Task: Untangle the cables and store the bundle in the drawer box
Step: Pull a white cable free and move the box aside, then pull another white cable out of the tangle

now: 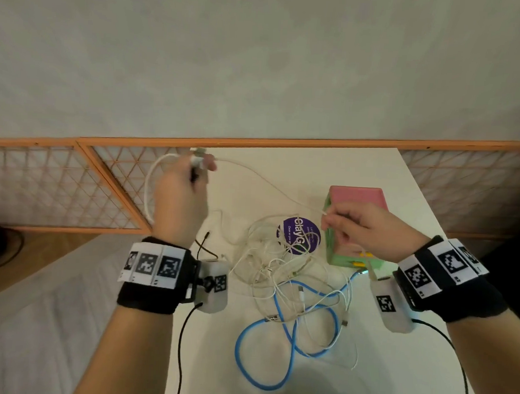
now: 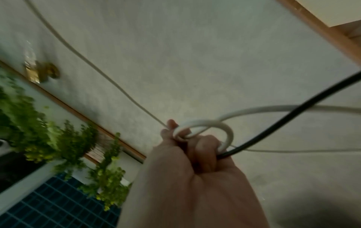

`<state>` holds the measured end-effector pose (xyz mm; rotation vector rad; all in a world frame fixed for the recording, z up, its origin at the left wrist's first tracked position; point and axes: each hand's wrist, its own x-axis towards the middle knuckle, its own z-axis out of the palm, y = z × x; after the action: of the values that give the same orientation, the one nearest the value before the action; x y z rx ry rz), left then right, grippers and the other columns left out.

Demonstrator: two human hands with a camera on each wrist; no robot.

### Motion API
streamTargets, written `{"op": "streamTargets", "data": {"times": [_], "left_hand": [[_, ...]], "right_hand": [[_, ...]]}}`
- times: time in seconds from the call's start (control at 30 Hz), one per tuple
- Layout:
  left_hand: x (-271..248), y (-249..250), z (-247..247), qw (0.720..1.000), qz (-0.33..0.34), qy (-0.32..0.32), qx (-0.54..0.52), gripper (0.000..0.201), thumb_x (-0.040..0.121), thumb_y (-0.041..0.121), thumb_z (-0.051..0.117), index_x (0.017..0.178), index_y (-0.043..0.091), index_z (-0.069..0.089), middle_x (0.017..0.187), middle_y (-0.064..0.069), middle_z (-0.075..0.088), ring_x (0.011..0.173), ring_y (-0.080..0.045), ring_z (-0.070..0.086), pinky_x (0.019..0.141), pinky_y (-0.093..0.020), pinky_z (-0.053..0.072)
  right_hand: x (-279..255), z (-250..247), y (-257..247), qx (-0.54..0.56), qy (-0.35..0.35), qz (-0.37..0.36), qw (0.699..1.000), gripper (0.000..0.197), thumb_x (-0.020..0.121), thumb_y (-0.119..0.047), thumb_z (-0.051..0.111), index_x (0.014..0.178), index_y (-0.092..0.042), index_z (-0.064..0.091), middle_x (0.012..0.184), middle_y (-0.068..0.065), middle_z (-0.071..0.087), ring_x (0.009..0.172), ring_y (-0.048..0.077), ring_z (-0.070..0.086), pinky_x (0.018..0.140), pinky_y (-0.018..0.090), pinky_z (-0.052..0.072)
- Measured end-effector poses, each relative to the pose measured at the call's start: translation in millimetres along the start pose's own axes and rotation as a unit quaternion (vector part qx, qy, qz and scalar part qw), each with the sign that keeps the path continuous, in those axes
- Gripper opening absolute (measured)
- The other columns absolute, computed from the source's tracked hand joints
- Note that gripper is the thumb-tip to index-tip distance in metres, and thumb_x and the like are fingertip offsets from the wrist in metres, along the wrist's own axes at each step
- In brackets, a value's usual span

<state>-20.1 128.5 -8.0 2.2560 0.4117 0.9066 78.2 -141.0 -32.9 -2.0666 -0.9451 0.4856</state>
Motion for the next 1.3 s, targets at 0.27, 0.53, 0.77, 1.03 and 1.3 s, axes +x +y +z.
{"op": "streamTargets", "data": {"times": [0.27,0.53,0.77,1.03,1.3], "left_hand": [[-6.5,-23.4,0.7,0.996,-0.023,-0.063,0.058,0.025,0.099,0.021,0.050,0.113,0.005,0.064,0.115,-0.007,0.060,0.086,-0.015,0.058,0.068,-0.007,0.033],[-32.3,-26.9,10.0,0.998,-0.045,-0.026,0.039,0.053,0.100,0.024,0.046,0.150,0.018,0.029,0.140,-0.012,0.037,0.066,0.000,0.036,0.072,-0.009,0.030],[-44.7,-36.4,12.2,0.992,-0.055,-0.091,-0.065,0.063,0.099,0.018,0.050,0.152,0.028,0.017,0.116,-0.003,0.038,0.074,0.015,0.045,0.076,0.002,0.036],[-41.5,-6.2,18.4,0.970,-0.021,-0.141,-0.195,0.033,0.098,0.017,0.052,0.126,0.035,0.053,0.088,0.008,0.053,0.053,-0.009,0.042,0.054,-0.022,0.039],[-35.8,8.8,35.2,0.947,-0.053,-0.102,-0.301,0.016,0.090,0.040,0.052,0.080,0.027,0.050,0.058,0.010,0.040,0.047,-0.010,0.029,0.048,-0.022,0.023]], "right_hand": [[24.9,13.3,-2.2,-0.096,0.000,0.017,0.995,0.021,0.096,-0.018,0.045,0.087,-0.016,0.064,0.067,-0.003,0.058,0.056,0.005,0.050,0.058,0.020,0.040],[108.2,38.4,-32.8,-0.090,0.055,0.033,0.994,0.059,0.096,-0.008,0.038,0.148,-0.021,0.013,0.140,0.002,0.051,0.121,0.020,0.055,0.106,0.032,0.039],[95.8,83.4,-30.5,-0.003,0.126,-0.064,0.990,0.049,0.090,-0.005,0.046,0.136,-0.020,0.042,0.126,0.003,0.055,0.103,0.011,0.057,0.097,0.033,0.047],[78.2,117.0,-41.4,0.229,-0.009,-0.078,0.970,0.064,0.083,0.010,0.041,0.137,-0.024,0.037,0.125,-0.012,0.054,0.116,-0.005,0.054,0.104,0.021,0.041],[65.2,102.4,-33.7,0.166,-0.112,-0.054,0.978,0.027,0.090,0.005,0.050,0.090,-0.017,0.065,0.080,-0.021,0.068,0.079,-0.014,0.061,0.080,0.009,0.046]]}}
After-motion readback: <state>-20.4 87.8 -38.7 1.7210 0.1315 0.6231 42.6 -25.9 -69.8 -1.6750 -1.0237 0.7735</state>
